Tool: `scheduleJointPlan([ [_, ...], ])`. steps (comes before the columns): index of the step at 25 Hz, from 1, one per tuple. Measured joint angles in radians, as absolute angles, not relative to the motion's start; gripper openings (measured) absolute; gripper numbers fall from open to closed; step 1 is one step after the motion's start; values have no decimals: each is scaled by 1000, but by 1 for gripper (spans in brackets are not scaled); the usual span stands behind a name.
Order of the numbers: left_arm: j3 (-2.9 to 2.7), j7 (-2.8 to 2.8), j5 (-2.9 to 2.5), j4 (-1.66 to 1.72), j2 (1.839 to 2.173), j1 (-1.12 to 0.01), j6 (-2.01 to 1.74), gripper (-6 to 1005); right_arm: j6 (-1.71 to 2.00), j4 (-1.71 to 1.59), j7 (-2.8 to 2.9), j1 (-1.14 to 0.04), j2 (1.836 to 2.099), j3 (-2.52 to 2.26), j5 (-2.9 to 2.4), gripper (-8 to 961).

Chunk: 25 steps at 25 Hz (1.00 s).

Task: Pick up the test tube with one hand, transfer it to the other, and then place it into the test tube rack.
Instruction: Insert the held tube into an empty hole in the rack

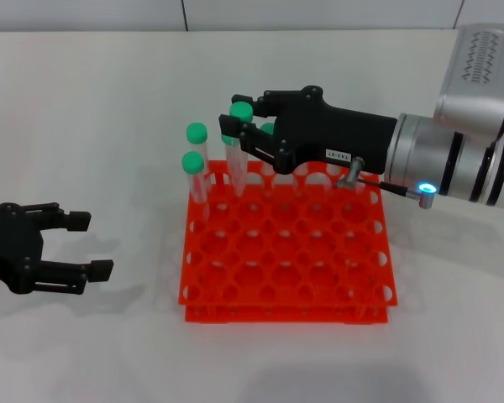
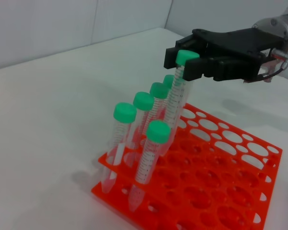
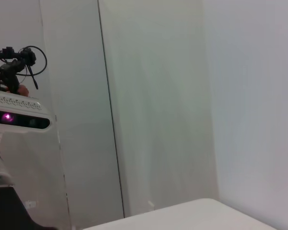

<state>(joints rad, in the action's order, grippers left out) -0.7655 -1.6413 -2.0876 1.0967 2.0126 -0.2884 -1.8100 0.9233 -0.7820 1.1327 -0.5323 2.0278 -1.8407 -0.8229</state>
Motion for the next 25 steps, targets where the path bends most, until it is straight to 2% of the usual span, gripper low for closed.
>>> scheduleJointPlan([
  [25,-765,-1628,-2088,1095,2022,-288,-1810,893,905,-776,1132,-543,2028,-1878,-811,289],
])
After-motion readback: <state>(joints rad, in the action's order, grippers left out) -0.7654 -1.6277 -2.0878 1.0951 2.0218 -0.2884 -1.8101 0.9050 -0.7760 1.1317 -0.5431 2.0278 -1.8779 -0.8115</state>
